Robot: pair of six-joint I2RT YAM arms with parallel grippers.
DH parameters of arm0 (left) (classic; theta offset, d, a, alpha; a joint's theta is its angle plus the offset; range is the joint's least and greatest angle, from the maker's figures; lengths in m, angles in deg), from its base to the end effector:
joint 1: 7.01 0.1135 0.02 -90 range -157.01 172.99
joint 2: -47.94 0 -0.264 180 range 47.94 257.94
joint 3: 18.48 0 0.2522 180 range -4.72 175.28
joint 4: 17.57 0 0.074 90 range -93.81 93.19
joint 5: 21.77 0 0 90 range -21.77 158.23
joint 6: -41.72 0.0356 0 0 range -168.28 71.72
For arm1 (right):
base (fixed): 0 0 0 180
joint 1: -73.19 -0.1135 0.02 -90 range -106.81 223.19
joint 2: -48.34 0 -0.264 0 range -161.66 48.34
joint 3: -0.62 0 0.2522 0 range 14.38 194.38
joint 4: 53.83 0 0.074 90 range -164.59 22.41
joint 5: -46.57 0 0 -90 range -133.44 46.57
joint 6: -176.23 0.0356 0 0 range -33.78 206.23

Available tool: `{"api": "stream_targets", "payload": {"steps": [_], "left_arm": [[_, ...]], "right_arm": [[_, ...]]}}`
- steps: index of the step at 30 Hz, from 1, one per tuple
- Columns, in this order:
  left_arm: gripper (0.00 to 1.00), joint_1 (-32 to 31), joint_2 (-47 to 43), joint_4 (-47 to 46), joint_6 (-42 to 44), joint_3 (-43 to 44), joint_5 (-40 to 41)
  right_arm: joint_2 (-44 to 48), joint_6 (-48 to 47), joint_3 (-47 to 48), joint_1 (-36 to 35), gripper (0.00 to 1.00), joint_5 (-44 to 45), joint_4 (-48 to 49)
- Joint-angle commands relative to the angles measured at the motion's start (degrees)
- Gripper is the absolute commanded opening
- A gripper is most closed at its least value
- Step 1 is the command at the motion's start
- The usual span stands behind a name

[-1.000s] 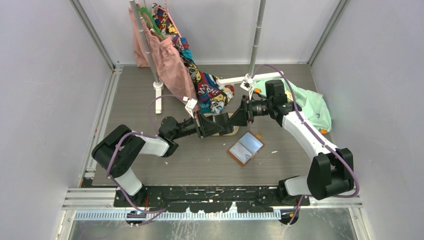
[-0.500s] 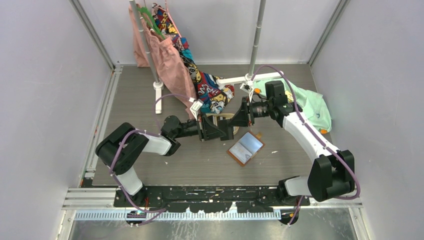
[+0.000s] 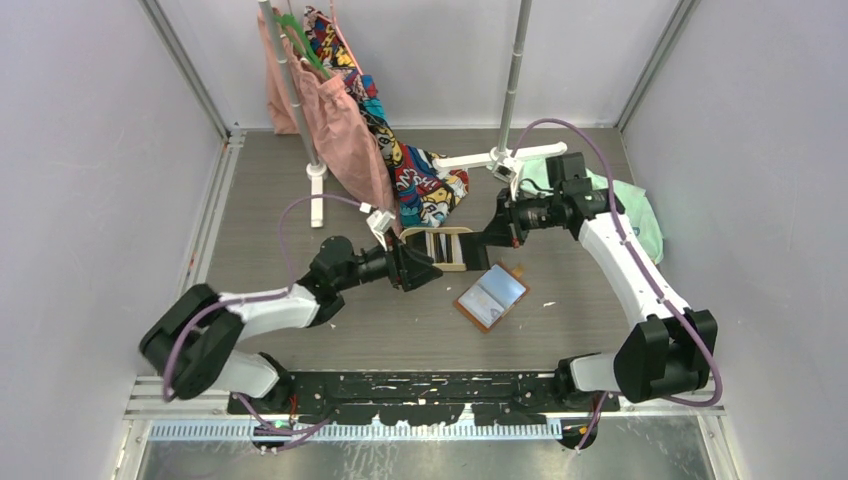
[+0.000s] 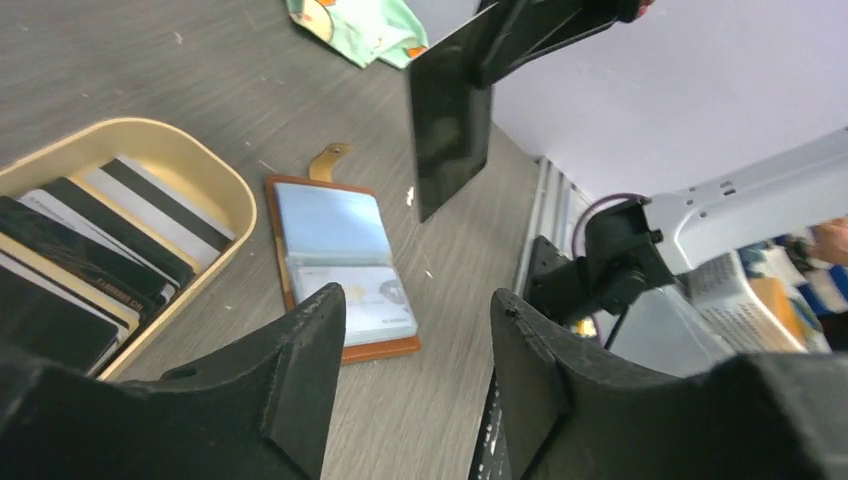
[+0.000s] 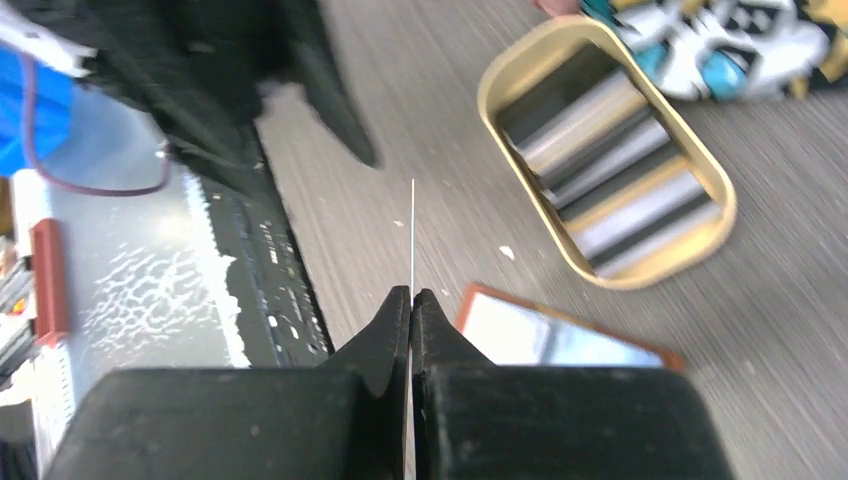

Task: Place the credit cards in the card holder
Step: Pick up the credit card from the storage box.

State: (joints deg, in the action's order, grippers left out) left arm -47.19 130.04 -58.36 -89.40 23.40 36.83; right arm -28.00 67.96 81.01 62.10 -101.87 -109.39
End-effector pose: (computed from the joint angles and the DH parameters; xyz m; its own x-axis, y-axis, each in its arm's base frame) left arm 0.2025 -0.1953 0.2132 -0.6182 -0.2126 -0.7567 0.7197 0.2338 -0.6537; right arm 0.2561 0.0811 0.3153 -0.5347 -0.2720 -0.8001 -0.8306 0.3437 0.4382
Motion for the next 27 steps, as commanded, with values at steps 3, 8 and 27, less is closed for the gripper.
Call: {"api": "stream_targets", "payload": {"steps": [3, 8, 27], "left_arm": [[0.60, -14.8, -10.2, 22.2, 29.7, 1.0, 21.2], [0.64, -26.3, -3.1, 15.1, 48.3, 1.7, 24.5], [0.81, -22.0, 20.5, 33.0, 26.1, 27.1, 28.2]], "right_arm": [[1.8, -7.6, 0.3, 6.4, 0.01, 9.9, -10.5], [-3.9, -10.2, 1.7, 10.3, 0.01, 7.8, -16.7], [-8.3, -7.6, 0.9, 15.6, 0.01, 10.0, -15.0]]}}
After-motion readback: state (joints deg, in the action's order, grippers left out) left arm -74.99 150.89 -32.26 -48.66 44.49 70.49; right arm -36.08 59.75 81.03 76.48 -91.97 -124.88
